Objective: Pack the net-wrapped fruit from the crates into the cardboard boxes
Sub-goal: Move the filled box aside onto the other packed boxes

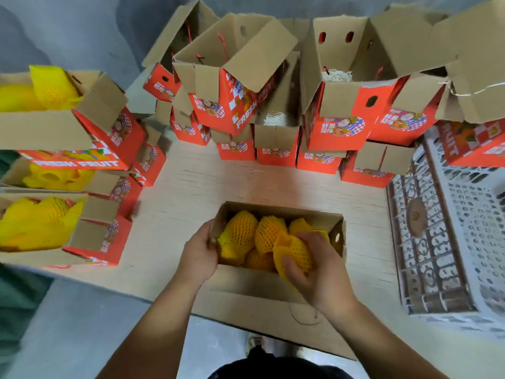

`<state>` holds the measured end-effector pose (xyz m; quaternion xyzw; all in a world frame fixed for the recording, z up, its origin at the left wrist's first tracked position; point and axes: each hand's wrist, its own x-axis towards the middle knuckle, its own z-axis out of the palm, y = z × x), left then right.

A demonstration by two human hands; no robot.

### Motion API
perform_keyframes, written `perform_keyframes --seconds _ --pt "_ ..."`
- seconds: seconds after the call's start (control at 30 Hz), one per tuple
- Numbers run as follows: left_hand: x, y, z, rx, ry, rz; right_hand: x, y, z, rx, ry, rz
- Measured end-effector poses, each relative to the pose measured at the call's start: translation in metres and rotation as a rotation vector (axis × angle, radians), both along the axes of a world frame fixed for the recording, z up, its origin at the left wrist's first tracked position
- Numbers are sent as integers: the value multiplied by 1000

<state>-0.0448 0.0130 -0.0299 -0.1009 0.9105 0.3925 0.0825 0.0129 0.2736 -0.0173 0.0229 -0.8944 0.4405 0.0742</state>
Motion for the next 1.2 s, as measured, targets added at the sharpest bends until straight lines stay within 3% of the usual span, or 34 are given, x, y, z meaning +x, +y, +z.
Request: perform_keyframes --seconds 0.1,0.37,0.5,0.57,0.63,0.77,0.83,0.93,1.03,1.1,1.13,1.2 --pt "21 -6 2 65 14 111 -15 -7 -5 -3 83 12" --pt "49 -72 3 224 29 640 -86 -57 -3 -87 48 128" --pt "38 -103 5 264 58 723 -97 -96 -3 6 35 222" --pt "28 -115 7 275 68 709 -97 -108 -2 -40 3 163" --pt "15 -128 10 304 57 686 -92 -111 2 -243 -82 1" --pt "-9 -149 12 358 12 561 -88 -104 6 -917 -306 -299" --pt "-14 -160 10 267 -25 416 -87 -97 13 -1057 -439 -357" --pt "-23 -174 4 168 -152 215 -81 -84 26 -871 -415 -414" --pt "-33 -180 5 156 -260 158 -71 -76 30 -295 -399 -450" --pt "-36 -180 7 140 -291 130 -70 -79 23 103 -578 -359" --pt "-36 -179 7 125 -297 118 -69 -84 20 199 -691 -278" --pt "-36 -178 6 73 -295 97 -69 -94 9 183 -844 -119"
